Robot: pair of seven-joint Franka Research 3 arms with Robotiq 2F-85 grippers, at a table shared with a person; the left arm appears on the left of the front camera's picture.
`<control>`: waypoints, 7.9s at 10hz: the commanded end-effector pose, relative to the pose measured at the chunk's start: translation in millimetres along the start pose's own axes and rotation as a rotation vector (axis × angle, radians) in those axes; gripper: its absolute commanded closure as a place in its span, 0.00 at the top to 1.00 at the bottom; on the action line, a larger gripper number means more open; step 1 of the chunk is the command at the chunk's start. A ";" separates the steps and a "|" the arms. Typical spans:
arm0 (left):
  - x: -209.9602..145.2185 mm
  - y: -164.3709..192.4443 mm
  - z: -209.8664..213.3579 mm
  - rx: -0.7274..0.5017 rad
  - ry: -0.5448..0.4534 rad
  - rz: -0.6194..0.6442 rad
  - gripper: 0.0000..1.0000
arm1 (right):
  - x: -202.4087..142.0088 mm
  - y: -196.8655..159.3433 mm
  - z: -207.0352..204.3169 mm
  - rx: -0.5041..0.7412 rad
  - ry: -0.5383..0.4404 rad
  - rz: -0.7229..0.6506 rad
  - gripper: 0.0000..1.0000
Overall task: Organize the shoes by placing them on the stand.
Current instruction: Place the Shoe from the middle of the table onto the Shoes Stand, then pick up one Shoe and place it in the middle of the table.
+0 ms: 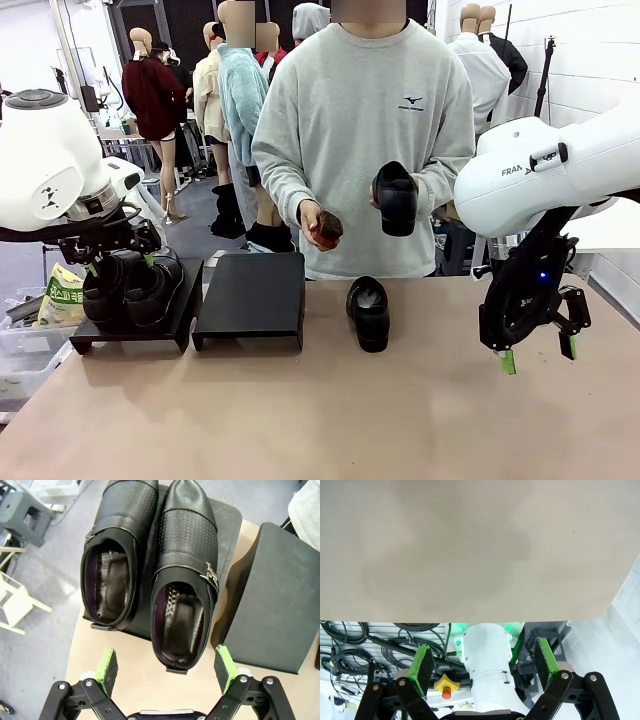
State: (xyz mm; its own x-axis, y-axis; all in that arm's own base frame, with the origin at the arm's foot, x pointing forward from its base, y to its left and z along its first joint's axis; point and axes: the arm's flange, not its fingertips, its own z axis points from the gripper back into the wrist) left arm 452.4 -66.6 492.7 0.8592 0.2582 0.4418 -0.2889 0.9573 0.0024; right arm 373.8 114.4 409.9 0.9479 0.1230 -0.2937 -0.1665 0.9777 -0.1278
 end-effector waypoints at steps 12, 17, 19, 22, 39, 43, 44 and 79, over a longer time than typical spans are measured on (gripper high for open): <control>-32.6 -8.6 41.9 -0.099 -0.058 -0.059 1.00 | -0.2 -0.5 1.3 -0.010 0.002 0.008 1.00; -155.4 -21.3 99.2 -0.195 0.448 -0.359 1.00 | -0.2 -0.5 1.3 -0.010 0.002 0.008 1.00; -182.1 -55.8 49.0 -0.178 0.376 -0.377 1.00 | -0.2 -0.5 1.3 -0.010 0.002 0.008 1.00; -220.1 -105.3 38.2 -0.261 0.350 -0.473 1.00 | -0.2 -0.5 1.3 -0.010 0.002 0.008 1.00; -221.2 -117.5 42.7 -0.257 0.360 -0.488 1.00 | 173.6 149.1 102.2 0.232 -0.364 0.309 1.00; -221.2 -117.5 42.7 -0.257 0.360 -0.488 1.00 | 178.2 156.4 100.9 0.233 -0.363 0.310 1.00; -221.2 -117.5 42.7 -0.257 0.360 -0.488 1.00 | 178.2 156.4 100.9 0.233 -0.363 0.310 1.00; -221.2 -117.5 42.7 -0.257 0.360 -0.488 1.00 | 39.1 289.1 73.5 0.076 -0.232 -0.202 0.00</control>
State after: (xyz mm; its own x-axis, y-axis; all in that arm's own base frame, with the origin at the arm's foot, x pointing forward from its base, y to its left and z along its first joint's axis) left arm 278.2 -241.8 434.4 0.9625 -0.2474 0.1113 0.2600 0.9584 -0.1179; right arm 386.7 416.6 447.1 0.9985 -0.0552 -0.0032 0.0547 0.9947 -0.0868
